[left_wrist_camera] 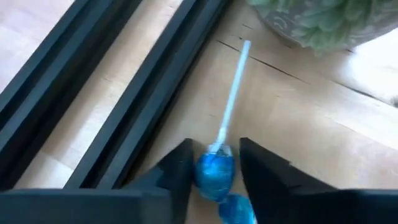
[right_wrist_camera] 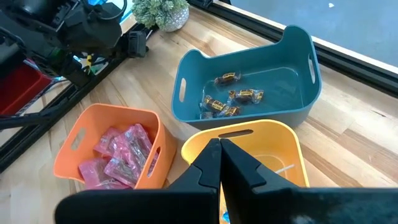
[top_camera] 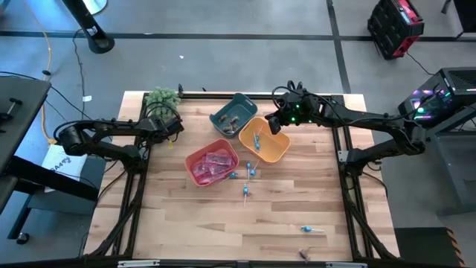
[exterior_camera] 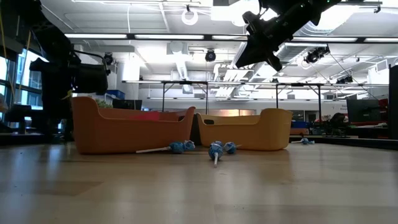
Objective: Sort candy
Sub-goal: Put the blue candy into the yellow bin
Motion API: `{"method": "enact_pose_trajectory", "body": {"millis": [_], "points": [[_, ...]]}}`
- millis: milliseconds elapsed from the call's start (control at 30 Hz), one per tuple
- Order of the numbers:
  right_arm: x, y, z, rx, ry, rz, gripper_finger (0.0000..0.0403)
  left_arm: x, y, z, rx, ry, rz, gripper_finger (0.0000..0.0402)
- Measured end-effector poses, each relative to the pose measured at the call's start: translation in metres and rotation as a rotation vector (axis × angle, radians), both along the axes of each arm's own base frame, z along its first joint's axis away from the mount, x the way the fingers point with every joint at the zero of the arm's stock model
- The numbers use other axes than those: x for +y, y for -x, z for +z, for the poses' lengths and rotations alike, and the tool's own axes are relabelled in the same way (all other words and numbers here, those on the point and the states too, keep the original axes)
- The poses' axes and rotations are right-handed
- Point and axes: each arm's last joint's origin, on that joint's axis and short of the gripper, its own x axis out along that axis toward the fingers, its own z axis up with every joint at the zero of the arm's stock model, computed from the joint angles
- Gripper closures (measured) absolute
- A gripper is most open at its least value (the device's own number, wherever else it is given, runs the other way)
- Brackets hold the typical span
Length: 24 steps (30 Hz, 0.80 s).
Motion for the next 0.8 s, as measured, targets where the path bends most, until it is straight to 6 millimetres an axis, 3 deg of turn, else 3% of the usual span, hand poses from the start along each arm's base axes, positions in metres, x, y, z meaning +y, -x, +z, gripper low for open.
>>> {"method": "enact_pose_trajectory", "body": {"millis": [133, 267, 500, 633, 800], "points": [[0.000, 0.000, 0.000, 0.000, 0.000, 0.001, 0.0403, -0.003, -0.006, 0.001, 0.005, 0.007, -0.104, 0.0345], [0.002, 0.000, 0.004, -0.036, -0.027, 0.057, 0.0403, -0.010, -0.016, 0.014, -0.042, 0.045, -0.239, 0.0345], [0.013, 0.013, 0.037, -0.175, 0.013, 0.109, 0.0403, -0.032, -0.021, 0.048, -0.072, 0.015, -0.501, 0.0345], [0.022, 0.030, 0.058, -0.261, 0.053, 0.121, 0.0403, -0.054, -0.032, 0.065, -0.241, -0.077, -0.660, 0.0345], [0.030, 0.055, 0.079, -0.348, 0.115, 0.093, 0.0403, -0.079, -0.068, 0.095, -0.566, -0.328, -0.917, 0.0345]]}}
